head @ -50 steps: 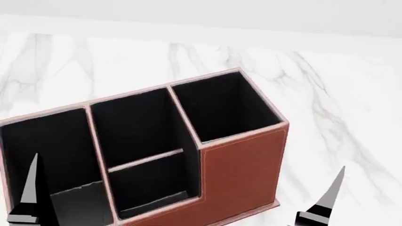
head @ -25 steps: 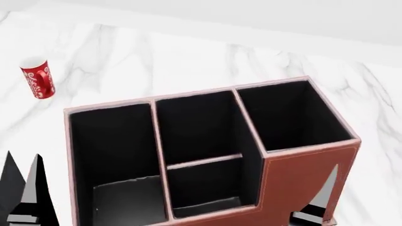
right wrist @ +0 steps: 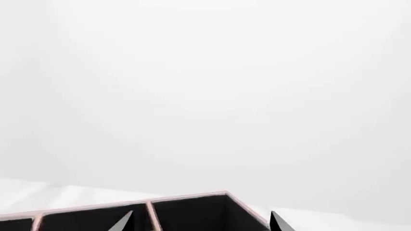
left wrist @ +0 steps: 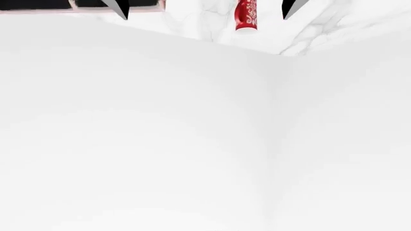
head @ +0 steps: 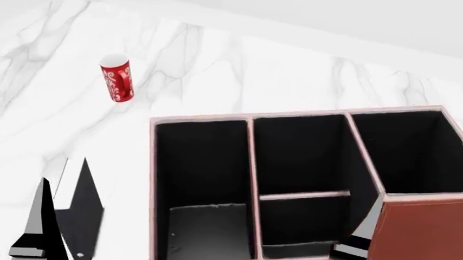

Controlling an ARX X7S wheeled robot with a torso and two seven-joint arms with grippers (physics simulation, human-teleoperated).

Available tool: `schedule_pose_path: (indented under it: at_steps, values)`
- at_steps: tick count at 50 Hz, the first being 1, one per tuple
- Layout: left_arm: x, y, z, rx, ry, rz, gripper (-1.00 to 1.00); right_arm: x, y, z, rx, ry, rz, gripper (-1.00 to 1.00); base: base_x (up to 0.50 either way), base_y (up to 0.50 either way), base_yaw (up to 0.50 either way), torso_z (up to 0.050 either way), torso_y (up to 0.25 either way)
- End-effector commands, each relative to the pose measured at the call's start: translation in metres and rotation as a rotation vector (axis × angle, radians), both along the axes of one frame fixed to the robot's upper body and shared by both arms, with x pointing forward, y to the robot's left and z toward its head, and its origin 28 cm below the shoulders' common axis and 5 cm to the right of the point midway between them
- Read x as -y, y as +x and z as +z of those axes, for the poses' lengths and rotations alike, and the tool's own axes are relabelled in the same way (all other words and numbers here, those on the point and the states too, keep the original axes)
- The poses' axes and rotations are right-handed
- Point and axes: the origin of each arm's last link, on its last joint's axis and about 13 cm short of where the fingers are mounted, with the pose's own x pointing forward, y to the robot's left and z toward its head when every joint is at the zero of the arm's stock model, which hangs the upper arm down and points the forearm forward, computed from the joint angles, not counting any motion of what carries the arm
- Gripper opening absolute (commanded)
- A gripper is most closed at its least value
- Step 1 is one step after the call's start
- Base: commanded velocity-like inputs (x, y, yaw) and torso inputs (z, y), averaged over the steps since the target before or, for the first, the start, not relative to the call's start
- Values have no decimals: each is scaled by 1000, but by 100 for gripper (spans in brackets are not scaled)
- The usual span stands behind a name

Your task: Pick up the book and place it in the left compartment of the caddy.

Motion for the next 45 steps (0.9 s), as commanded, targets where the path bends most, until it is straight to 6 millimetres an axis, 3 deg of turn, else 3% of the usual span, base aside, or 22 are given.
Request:
schedule_pose_path:
  at_steps: [1,15,25,38,45]
  values:
    - [0,0,0,1,0,0,100,0,0,0,-1,-3,6,100,0,0,500,0,0]
    - [0,-1,1,0,-1,0,100,-1,0,1,2,5,16,100,0,0,500,0,0]
    - [0,-1,1,0,-2,1,100,-2,0,2,20,36,53,100,5,-8,0,0,0]
    - [0,-1,1,1,-2,0,100,-2,1,1,23,43,61,100,237,-401,0,0,0]
    - [0,0,1,1,-3,2,100,-2,2,0,6,31,56,100,0,0,0,0,0]
